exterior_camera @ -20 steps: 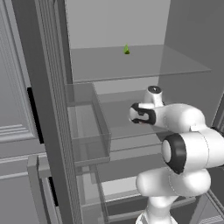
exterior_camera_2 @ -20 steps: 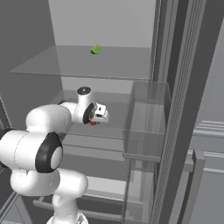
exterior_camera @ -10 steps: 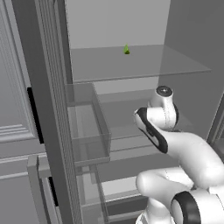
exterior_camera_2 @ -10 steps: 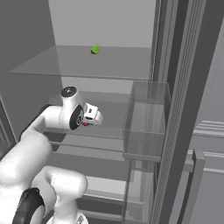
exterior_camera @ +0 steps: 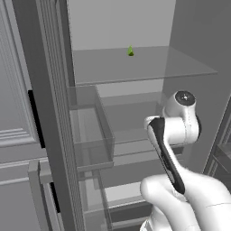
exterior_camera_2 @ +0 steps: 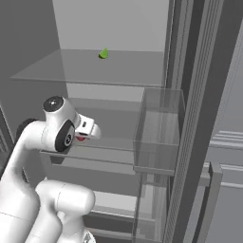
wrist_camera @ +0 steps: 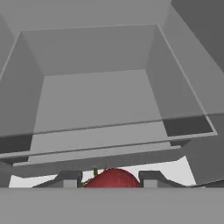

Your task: Take the strawberry from the fridge and place it on top of the pancake, located on the dining counter.

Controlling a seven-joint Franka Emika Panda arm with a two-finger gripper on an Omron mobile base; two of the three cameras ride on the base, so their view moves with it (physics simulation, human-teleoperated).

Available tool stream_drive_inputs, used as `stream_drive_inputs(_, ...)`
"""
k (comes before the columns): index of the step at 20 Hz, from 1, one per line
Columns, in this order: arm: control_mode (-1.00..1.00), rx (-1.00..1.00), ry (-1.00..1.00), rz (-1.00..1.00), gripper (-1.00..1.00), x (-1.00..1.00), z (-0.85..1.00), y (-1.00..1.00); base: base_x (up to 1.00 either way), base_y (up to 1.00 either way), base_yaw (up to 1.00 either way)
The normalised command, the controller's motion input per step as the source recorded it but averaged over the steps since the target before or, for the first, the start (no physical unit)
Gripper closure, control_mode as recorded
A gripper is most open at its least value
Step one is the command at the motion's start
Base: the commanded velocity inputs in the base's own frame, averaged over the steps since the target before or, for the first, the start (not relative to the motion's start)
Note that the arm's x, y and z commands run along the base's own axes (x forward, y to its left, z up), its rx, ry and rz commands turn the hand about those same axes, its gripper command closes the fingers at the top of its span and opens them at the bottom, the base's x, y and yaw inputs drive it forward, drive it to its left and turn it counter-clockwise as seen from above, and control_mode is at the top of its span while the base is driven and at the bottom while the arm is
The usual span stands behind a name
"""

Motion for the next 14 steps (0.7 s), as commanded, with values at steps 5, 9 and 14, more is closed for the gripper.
stream_drive_inputs(5, -1.0, 0.0, 0.04, 0.05, 1.0, -0.65, 0.84, 0.05, 0.0, 0.0, 0.0)
stream_drive_inputs(9, -1.0, 0.0, 0.01, 0.05, 1.0, -0.78, 0.71, 0.01, 0.0, 0.0, 0.0)
stream_drive_inputs(14, -1.0, 0.01, 0.0, 0.04, 1.0, -0.75, 0.17, 0.03, 0.0, 0.0, 0.0)
